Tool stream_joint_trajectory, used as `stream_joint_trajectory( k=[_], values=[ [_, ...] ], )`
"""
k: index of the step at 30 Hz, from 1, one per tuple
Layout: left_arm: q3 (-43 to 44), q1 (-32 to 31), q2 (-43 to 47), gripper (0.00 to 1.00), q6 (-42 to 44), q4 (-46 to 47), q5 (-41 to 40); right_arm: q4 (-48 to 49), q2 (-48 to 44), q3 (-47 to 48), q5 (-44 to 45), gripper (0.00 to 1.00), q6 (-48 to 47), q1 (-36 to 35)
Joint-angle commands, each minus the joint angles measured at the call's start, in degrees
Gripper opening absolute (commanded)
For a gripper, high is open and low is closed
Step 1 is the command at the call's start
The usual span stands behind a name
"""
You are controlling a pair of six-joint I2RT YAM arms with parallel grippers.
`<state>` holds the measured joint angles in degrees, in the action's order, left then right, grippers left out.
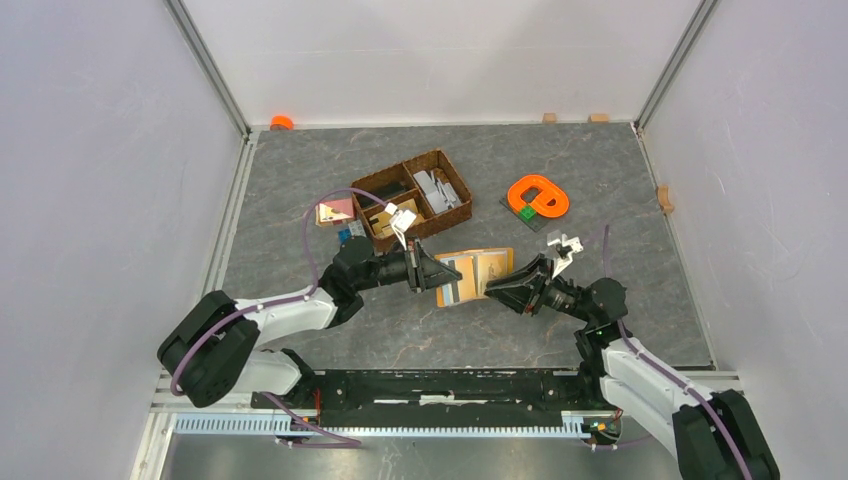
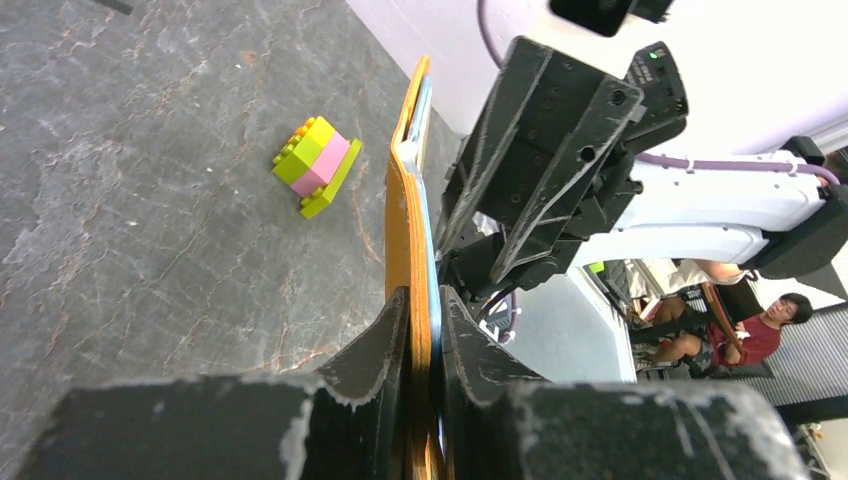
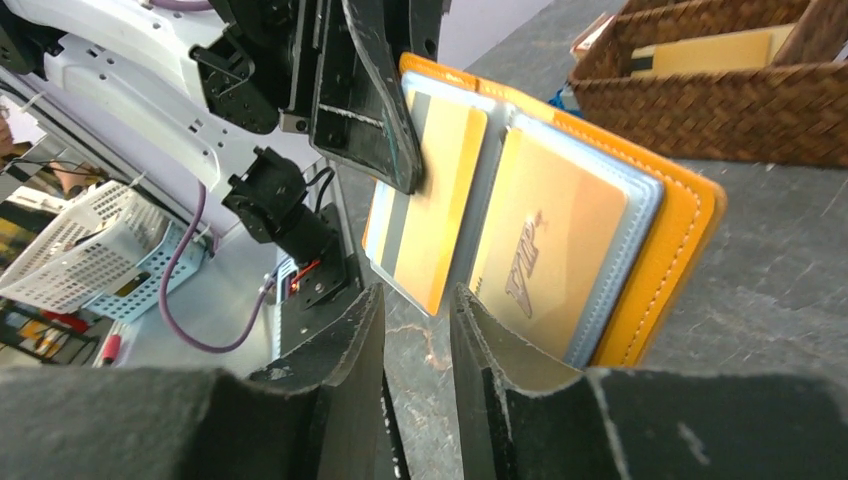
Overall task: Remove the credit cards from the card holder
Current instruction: Remove the credit card from the card holder.
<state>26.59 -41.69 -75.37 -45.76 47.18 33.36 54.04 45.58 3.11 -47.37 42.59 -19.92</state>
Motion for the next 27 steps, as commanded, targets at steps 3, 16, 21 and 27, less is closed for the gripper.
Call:
stream_joint_trajectory(
  k=[3, 16, 21, 27],
  values=[
    [0.0, -1.2, 0.4, 0.03, -1.2, 7.9, 3.3, 7.8, 3.1, 1.6, -3.1, 0.37, 3.9, -1.0],
    [0.9, -3.6, 0.3, 0.02, 0.7, 7.3, 3.7, 9.1, 4.5, 1.6, -3.4, 0.38, 4.9, -1.8],
    [1.1, -4.4, 0.8, 0.02, 1.7, 6.7, 3.7, 9.0, 4.9, 1.7, -3.3, 0.39, 4.9, -2.0],
    [1.4, -4.5, 0.5, 0.02, 1.9, 5.7, 3.3, 14.1, 6.3, 1.3, -4.9, 0.32, 7.8, -2.3]
  ],
)
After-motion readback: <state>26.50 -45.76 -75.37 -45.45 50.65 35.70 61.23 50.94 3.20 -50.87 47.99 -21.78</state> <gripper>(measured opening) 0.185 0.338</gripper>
